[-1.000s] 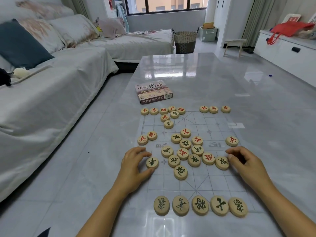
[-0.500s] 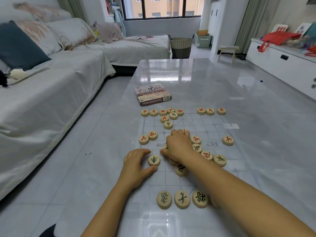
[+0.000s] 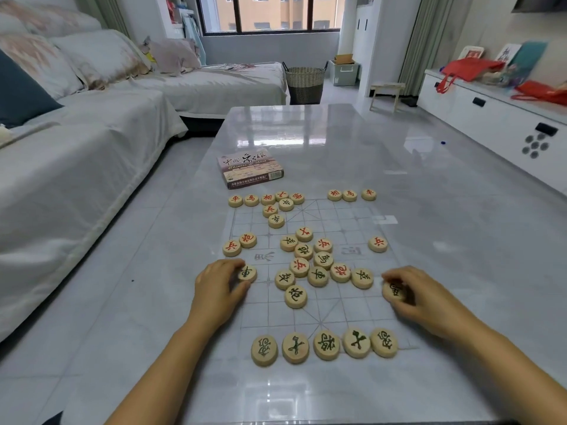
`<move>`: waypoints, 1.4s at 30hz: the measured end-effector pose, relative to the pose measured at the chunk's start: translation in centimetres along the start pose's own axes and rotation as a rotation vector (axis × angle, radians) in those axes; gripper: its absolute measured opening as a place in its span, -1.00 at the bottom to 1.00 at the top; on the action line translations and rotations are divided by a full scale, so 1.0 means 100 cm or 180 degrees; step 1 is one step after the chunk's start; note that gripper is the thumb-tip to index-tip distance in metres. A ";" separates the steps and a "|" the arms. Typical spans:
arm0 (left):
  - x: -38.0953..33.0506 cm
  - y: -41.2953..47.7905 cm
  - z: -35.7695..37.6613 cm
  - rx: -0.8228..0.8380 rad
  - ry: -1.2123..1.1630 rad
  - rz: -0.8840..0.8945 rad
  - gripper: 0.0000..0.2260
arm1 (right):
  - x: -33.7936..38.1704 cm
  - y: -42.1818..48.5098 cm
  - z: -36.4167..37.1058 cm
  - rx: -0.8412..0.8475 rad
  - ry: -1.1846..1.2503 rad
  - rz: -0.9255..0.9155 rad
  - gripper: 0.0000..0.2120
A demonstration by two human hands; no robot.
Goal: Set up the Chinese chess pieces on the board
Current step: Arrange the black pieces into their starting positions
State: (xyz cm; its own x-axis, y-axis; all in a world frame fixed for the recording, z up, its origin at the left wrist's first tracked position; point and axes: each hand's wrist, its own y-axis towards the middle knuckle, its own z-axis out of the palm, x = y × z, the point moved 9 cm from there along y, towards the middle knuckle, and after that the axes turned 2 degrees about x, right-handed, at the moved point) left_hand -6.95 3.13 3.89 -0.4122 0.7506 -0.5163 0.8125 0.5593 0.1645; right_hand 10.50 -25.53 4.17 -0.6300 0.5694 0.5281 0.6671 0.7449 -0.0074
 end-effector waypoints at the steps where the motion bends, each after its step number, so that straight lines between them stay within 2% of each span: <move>1: -0.004 0.003 0.000 -0.0036 0.0062 -0.0036 -0.65 | -0.004 -0.004 0.003 0.0013 0.0072 -0.0040 -0.65; 5: -0.042 0.022 0.003 -0.0144 -0.0043 0.0157 -0.72 | -0.011 -0.011 0.000 -0.0379 0.0490 0.0039 -0.55; 8: -0.087 0.039 0.027 0.0334 -0.0184 0.0538 -0.75 | -0.013 -0.013 -0.002 -0.0607 0.0537 0.0103 -0.45; 12: -0.133 0.056 0.065 0.1056 0.0577 0.0939 -0.70 | -0.017 -0.013 -0.005 -0.0725 0.0329 0.0221 -0.52; 16: -0.141 0.068 0.078 0.1466 0.0976 0.0865 -0.70 | -0.017 -0.013 -0.004 -0.0723 0.0224 0.0168 -0.64; 25: -0.142 0.074 0.088 0.1816 0.1035 0.1068 -0.67 | -0.017 -0.012 -0.003 -0.0623 0.0212 0.0131 -0.61; 28: -0.137 0.074 0.078 0.1669 0.0576 0.0883 -0.65 | -0.019 -0.011 -0.003 -0.0607 0.0250 0.0195 -0.60; 34: -0.104 0.045 0.021 0.0981 -0.0486 0.0683 -0.71 | -0.020 -0.012 -0.003 -0.0630 0.0228 0.0178 -0.63; 39: -0.017 -0.021 -0.029 0.0392 -0.0718 0.0050 -0.71 | -0.018 -0.013 -0.002 -0.0643 0.0150 0.0144 -0.63; 42: 0.018 -0.063 -0.036 0.0336 -0.0544 -0.0258 -0.70 | -0.019 -0.013 -0.003 -0.0640 0.0072 0.0154 -0.63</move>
State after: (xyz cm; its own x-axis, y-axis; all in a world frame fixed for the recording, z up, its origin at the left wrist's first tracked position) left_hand -14.33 2.20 4.91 -0.4095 0.6291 -0.6608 0.8218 0.5688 0.0322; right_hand 10.92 -27.70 3.40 -0.5877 0.5932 0.5502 0.7637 0.6312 0.1352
